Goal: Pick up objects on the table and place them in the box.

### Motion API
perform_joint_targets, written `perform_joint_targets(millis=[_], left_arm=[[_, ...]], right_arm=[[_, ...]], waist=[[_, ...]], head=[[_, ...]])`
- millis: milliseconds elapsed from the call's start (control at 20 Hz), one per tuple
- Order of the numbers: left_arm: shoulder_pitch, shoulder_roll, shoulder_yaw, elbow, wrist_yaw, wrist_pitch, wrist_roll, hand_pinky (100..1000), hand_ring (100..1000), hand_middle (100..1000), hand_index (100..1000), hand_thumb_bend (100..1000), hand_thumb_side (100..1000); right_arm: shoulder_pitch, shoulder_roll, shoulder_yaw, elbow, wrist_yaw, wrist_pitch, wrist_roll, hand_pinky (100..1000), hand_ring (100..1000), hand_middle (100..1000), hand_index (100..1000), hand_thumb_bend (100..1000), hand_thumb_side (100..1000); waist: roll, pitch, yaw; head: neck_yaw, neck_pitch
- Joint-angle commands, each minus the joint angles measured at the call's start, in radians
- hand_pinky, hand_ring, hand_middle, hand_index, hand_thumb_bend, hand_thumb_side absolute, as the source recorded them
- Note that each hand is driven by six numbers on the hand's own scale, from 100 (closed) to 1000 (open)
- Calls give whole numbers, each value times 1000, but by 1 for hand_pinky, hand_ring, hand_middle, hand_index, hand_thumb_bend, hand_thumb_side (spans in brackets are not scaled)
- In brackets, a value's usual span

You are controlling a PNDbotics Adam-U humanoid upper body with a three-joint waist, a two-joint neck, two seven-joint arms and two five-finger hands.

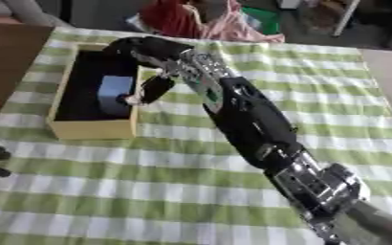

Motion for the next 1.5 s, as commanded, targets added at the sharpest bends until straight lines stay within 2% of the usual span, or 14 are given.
perform_joint_targets(millis=[50,100,200,300,550,600,800,1000,1050,1100,1150,1200,1500], left_arm=[[2,8,13,-10,-5,1,9,661,783,711,720,100,556],[6,9,16,-10,-7,2,11,661,783,711,720,100,556],[12,11,23,-9,-11,3,17,661,784,712,720,100,560],[18,12,31,-9,-16,4,25,662,784,712,721,100,564],[26,13,39,-11,-25,4,34,662,785,713,721,100,561],[26,13,39,-11,-26,4,35,662,785,713,721,100,561],[29,12,42,-10,-30,4,38,662,786,713,721,100,566],[32,11,45,-10,-35,5,40,663,786,714,721,100,570],[32,11,45,-10,-36,5,41,663,787,714,721,100,569],[32,11,45,-11,-36,5,41,663,787,714,721,100,570],[32,11,45,-11,-37,5,41,663,787,714,721,100,569],[33,10,45,-11,-37,5,41,663,787,714,721,100,569],[33,10,45,-11,-38,4,40,663,787,714,721,100,570]], right_arm=[[-5,-72,-10,-99,-86,8,-13,851,1000,917,1000,349,452],[3,-92,-10,-136,-118,11,-15,850,1000,915,1000,340,444],[27,-134,-11,-216,-180,20,-18,850,1000,912,1000,266,419],[64,-179,-18,-301,-236,37,-22,858,1000,914,1000,112,371],[138,-246,-42,-430,-311,116,-26,886,1000,934,1000,100,251],[150,-254,-47,-445,-318,135,-26,898,1000,946,1000,100,204],[189,-279,-62,-493,-343,199,-25,930,1000,943,1000,100,228],[229,-300,-81,-531,-370,239,-65,908,1000,899,999,100,225],[237,-303,-85,-535,-376,251,-80,913,1000,903,994,100,398],[244,-307,-88,-538,-377,263,-88,914,1000,898,990,100,723],[250,-309,-90,-543,-377,274,-97,912,1000,892,987,100,941],[256,-311,-93,-547,-378,282,-108,911,1000,889,984,100,1000],[272,-318,-94,-561,-387,298,-138,909,1000,884,979,100,1000]], waist=[[7,-24,-14],[7,-26,-22],[6,-28,-38],[5,-30,-56],[6,-33,-90],[6,-33,-95],[8,-32,-110],[8,-29,-122],[8,-29,-124],[9,-29,-127],[10,-29,-130],[10,-28,-132],[12,-28,-135]], head=[[19,-3],[25,-2],[38,2],[55,2],[72,0],[74,-1],[80,1],[86,2],[87,2],[88,2],[88,2],[89,3],[88,4]])
